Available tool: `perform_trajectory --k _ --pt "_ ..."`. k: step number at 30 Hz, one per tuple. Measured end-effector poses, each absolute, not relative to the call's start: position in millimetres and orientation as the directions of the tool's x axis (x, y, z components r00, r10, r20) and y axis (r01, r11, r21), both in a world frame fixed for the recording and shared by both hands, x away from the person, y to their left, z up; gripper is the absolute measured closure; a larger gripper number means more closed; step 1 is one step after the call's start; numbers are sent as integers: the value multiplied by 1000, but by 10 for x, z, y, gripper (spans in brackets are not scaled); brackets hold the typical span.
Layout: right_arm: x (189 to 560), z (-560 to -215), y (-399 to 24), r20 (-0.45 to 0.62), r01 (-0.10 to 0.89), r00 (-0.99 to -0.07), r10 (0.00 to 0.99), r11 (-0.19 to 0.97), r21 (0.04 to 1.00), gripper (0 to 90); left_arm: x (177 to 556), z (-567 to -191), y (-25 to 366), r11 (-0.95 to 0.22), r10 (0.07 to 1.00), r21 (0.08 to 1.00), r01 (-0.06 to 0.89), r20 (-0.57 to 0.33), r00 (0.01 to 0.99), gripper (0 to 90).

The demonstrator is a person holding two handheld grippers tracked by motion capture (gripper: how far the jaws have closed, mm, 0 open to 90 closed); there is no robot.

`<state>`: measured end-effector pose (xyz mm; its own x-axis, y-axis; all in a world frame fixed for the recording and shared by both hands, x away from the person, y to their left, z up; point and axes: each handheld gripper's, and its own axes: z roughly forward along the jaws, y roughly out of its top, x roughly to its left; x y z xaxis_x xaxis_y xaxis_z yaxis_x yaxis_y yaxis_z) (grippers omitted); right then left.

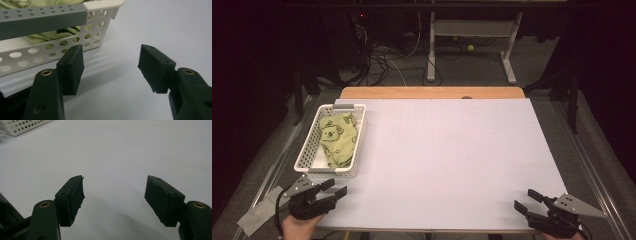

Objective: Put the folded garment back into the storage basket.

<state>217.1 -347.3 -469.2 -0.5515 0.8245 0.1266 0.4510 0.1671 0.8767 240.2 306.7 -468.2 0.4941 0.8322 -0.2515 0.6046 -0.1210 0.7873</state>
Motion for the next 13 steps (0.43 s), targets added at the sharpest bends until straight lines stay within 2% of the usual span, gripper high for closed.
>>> perform_trajectory --k 13 --pt "2196 -4705 -3480 135 463 -551 823 167 871 319 2427 -4700 3048 -121 828 779 615 -262 495 328"
